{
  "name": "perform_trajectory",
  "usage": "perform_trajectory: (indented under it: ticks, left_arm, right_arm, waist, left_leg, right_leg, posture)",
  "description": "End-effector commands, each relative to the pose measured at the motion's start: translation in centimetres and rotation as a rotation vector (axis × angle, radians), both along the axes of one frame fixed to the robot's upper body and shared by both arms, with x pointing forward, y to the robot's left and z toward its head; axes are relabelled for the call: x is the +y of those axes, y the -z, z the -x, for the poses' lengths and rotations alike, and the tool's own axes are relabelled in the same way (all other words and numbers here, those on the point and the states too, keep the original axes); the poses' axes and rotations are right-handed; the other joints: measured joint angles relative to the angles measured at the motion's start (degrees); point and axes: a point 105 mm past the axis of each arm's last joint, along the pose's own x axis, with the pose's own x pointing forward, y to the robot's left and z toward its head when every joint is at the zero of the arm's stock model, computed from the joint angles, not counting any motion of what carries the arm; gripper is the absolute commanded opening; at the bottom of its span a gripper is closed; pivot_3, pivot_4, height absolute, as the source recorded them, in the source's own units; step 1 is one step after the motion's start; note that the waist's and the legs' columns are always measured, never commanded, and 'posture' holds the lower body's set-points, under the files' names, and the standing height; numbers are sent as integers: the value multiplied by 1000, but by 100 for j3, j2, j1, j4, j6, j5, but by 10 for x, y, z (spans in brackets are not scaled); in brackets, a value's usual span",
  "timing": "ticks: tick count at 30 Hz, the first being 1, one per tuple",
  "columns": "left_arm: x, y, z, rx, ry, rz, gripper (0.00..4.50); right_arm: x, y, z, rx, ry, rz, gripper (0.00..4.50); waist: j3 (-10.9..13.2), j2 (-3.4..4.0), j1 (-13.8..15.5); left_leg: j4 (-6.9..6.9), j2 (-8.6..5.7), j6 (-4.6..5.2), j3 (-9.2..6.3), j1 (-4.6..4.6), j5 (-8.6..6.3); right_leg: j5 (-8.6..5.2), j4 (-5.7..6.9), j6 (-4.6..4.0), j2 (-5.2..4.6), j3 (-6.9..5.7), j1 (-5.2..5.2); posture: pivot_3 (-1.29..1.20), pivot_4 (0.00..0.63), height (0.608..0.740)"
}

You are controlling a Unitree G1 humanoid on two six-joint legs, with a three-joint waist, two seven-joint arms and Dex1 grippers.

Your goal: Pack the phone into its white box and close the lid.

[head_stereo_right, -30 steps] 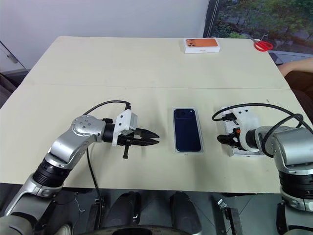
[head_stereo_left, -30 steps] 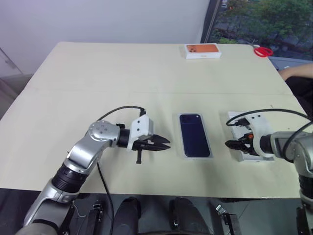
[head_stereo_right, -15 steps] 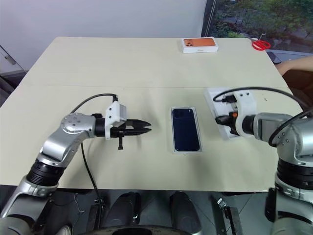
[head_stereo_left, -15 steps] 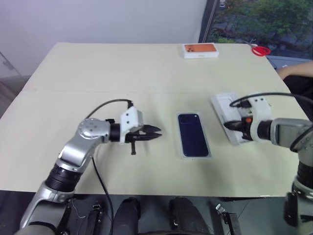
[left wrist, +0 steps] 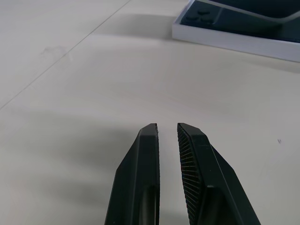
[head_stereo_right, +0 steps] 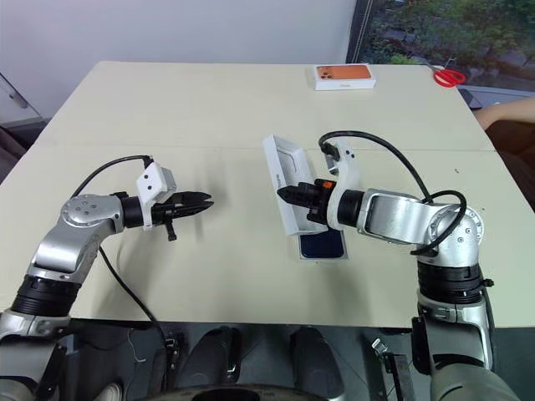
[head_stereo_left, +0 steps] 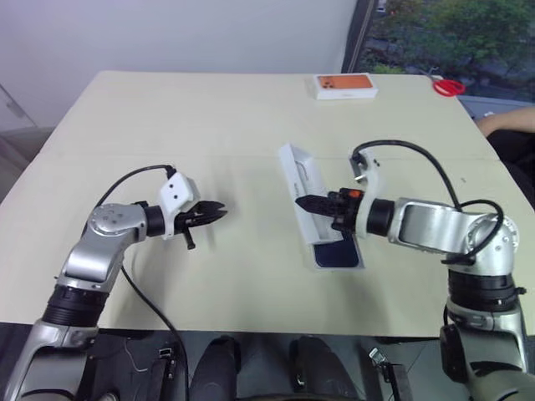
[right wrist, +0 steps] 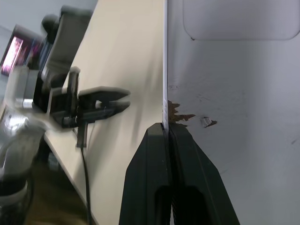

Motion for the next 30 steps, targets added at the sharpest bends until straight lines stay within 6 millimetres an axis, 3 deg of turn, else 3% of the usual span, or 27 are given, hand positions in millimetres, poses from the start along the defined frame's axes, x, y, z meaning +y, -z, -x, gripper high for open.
perform_trajectory:
  ticks: [1,4,7,9,14,17,22,24,30]
  left_arm:
    - [-9,-4,3,-34,18,5,710]
    - [-14,-1,4,-25,28,9,710]
    - [-17,1,4,-21,38,5,710]
    - [-17,1,3,-21,41,3,710]
    - [-29,2,0,-25,68,-2,710]
    - [-47,5,-1,-16,100,7,710]
    - [-91,7,6,0,200,63,710]
    - [-100,7,6,1,210,72,710]
    - [-127,12,0,37,187,112,710]
  right_arm:
    - [24,-10,10,19,44,-92,49]
    - [42,-11,19,114,120,-170,49]
    - [48,-4,28,192,161,-178,49]
    - [47,4,32,231,183,-166,49]
    - [24,30,32,285,255,-109,49]
    - [11,36,26,276,272,-85,906]
    - [-9,21,8,175,267,-51,3465]
    - [-16,14,4,116,239,-13,4474]
    - [-63,-18,-10,-59,198,170,4474]
  waist:
    - [0,3,-54]
    - [0,4,-98]
    - [0,4,-100]
    - [0,4,-82]
    - [-1,5,-85]
    - [-1,4,-72]
    - [-1,4,-71]
    - [-1,4,-76]
    - [2,11,-69]
  left_leg:
    - [-10,1,0,-1,-1,0]
    - [-10,8,-2,-2,-19,1]
    - [-7,7,-4,-3,-16,3]
    - [-5,5,-4,-3,-15,3]
    - [-4,-2,-4,-1,-15,3]
    - [-5,-3,-4,1,-13,2]
    - [-4,-5,-3,8,-13,3]
    - [-3,-7,-3,14,-13,3]
    - [-4,-7,-1,17,-13,3]
  right_leg:
    - [-1,7,-1,1,0,-10]
    - [-3,31,-5,1,5,-43]
    - [-3,39,-5,-3,18,-48]
    - [-3,39,-5,-4,18,-46]
    - [-4,36,-5,-9,18,-43]
    - [-4,34,-5,-6,15,-37]
    - [-4,32,-5,-6,16,-35]
    - [-4,31,-5,-5,17,-35]
    - [-4,27,-5,-1,19,-36]
  posture:
    - [0,150,740]
    - [0,150,740]
    - [0,150,740]
    - [0,150,740]
    - [0,150,740]
    - [0,150,740]
    - [0,150,740]
    - [0,150,740]
    - [0,150,740]
